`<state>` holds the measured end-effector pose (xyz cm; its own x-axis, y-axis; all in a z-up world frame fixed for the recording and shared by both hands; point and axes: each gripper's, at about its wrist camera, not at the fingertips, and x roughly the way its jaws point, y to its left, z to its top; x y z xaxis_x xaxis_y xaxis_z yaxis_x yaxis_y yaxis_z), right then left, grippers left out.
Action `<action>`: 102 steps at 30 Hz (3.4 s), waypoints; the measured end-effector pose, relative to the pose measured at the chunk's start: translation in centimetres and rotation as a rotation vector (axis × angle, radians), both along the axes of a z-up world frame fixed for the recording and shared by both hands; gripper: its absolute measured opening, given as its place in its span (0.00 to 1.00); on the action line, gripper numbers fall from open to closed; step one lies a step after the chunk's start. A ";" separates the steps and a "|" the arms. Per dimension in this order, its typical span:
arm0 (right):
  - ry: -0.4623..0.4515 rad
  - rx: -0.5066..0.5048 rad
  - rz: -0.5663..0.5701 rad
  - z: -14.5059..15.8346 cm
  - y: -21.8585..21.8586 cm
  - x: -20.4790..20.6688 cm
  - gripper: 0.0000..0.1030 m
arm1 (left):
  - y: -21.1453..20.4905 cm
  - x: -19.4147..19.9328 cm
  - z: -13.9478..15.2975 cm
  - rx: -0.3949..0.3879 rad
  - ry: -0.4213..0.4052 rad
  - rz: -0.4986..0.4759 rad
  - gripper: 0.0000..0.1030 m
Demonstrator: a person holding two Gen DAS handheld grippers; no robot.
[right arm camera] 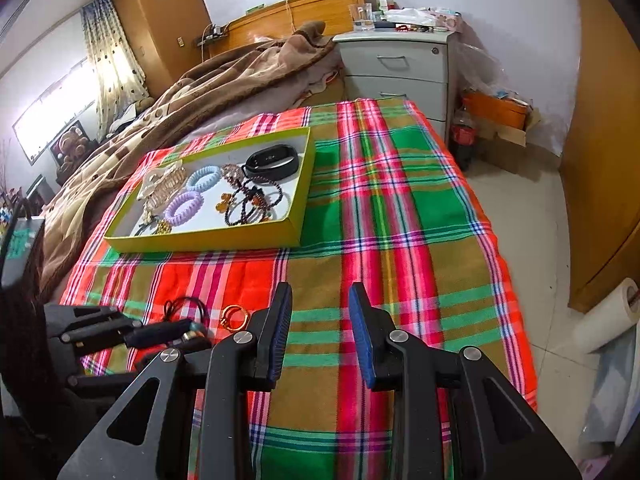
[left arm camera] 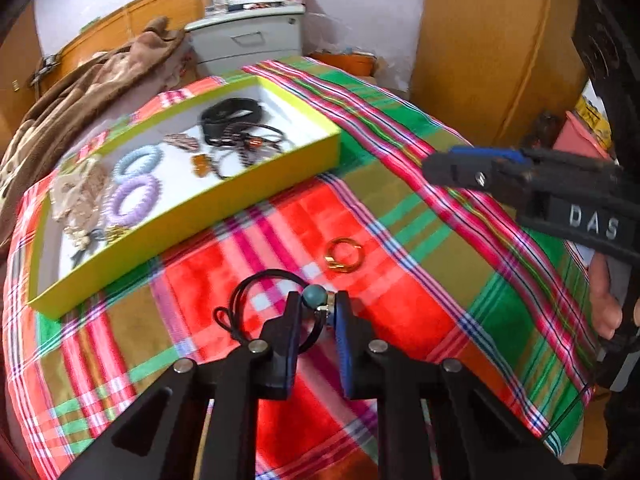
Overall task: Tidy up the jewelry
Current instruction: 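Grasp the black teal-bead hair tie with the left tool while the right tool grasps the gold ring, then lower the hair tie and gold ring into the box and open both tools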
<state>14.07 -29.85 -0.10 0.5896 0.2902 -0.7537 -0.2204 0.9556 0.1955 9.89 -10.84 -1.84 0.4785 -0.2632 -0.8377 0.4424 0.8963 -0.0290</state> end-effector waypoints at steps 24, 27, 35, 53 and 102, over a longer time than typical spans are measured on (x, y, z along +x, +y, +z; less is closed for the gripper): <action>0.026 -0.169 0.264 -3.2 8.5 -0.4 0.42 | 6.1 1.4 2.3 -0.046 -0.066 0.135 0.17; 0.026 -0.174 0.250 -3.3 8.4 -0.2 0.42 | 6.2 1.5 2.3 -0.051 -0.065 0.138 0.17; 0.006 -0.209 0.238 -3.2 8.7 -0.6 0.23 | 6.5 1.8 2.4 -0.054 -0.069 0.143 0.17; -0.115 -0.120 0.176 1.6 7.6 0.8 0.23 | 7.5 4.2 4.6 -0.058 -0.133 0.175 0.17; -0.004 -0.183 0.172 -0.5 8.8 10.0 0.36 | 7.2 12.3 0.7 -0.085 -0.013 0.243 0.27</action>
<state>24.09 -21.08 -0.62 0.5468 0.2454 -0.8005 -0.3832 0.9234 0.0213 22.23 -3.68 -1.10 0.5466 -0.2085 -0.8110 0.2154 0.9709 -0.1045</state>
